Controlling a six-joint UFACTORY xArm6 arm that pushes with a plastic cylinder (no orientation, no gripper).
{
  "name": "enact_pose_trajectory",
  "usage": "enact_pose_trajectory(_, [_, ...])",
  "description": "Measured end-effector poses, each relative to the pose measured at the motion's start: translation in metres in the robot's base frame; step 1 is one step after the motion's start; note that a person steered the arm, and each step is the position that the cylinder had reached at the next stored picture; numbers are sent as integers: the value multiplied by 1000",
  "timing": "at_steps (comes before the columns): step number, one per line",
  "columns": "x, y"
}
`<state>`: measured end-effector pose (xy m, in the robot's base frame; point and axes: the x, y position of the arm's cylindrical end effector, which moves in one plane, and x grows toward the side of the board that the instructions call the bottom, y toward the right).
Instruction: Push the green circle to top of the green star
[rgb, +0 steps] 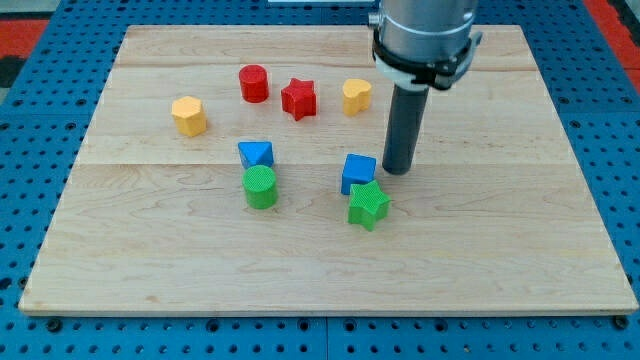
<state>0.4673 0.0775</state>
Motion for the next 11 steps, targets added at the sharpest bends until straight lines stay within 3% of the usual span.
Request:
enact_pose_trajectory(1, [65, -23])
enact_pose_trajectory(2, [69, -133])
enact_pose_trajectory(3, [29, -135])
enact_pose_trajectory(4, [25, -148])
enact_pose_trajectory(5, [9, -108])
enact_pose_trajectory(7, [-60, -131])
enact_pose_trajectory(9, [-49, -196])
enact_pose_trajectory(11, [-43, -166])
